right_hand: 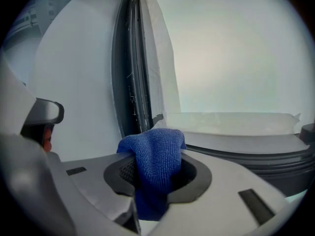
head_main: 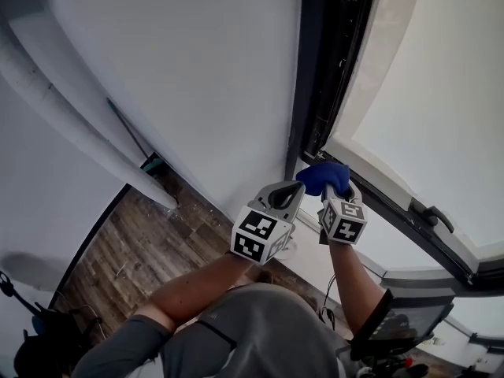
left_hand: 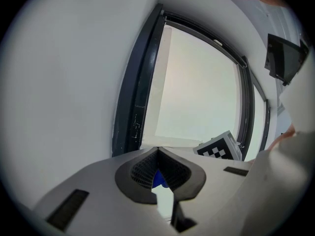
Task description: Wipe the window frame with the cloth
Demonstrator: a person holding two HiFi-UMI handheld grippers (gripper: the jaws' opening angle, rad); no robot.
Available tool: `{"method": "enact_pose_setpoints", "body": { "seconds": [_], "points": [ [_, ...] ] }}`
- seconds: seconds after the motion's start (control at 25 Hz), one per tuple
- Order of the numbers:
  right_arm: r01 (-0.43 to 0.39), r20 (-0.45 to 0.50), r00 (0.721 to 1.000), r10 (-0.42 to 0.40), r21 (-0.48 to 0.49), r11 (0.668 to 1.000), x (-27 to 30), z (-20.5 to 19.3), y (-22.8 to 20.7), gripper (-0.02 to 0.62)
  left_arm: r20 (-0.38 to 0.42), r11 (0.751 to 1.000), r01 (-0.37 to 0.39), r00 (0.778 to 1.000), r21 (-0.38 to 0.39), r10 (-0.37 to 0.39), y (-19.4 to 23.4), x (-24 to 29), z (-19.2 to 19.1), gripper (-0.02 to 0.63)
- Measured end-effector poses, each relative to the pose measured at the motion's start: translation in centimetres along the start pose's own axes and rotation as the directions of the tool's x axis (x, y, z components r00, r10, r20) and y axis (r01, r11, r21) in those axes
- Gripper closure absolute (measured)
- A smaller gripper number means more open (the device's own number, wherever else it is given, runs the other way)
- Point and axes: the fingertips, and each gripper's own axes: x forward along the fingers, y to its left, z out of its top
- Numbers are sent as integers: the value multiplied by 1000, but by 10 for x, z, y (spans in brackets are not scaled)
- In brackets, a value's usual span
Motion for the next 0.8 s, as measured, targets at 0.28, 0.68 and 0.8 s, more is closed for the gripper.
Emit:
{"method": "enact_pose_setpoints", "body": {
  "seconds": [0.28, 0.68, 0.8],
  "points": [
    [70, 10, 997, -71, 75, 995, -44, -9, -45, 469, -13, 997, 73, 997, 16, -73, -38, 16, -2, 597],
    [179, 13, 984, -180, 87, 980, -100, -17, -100, 469, -47, 983, 180, 983, 33, -178, -96, 39, -11, 597],
    [214, 14, 976, -216, 97, 972, -118, -19, -121, 469, -54, 976, 216, 975, 35, -214, -117, 50, -11, 597]
  ]
}}
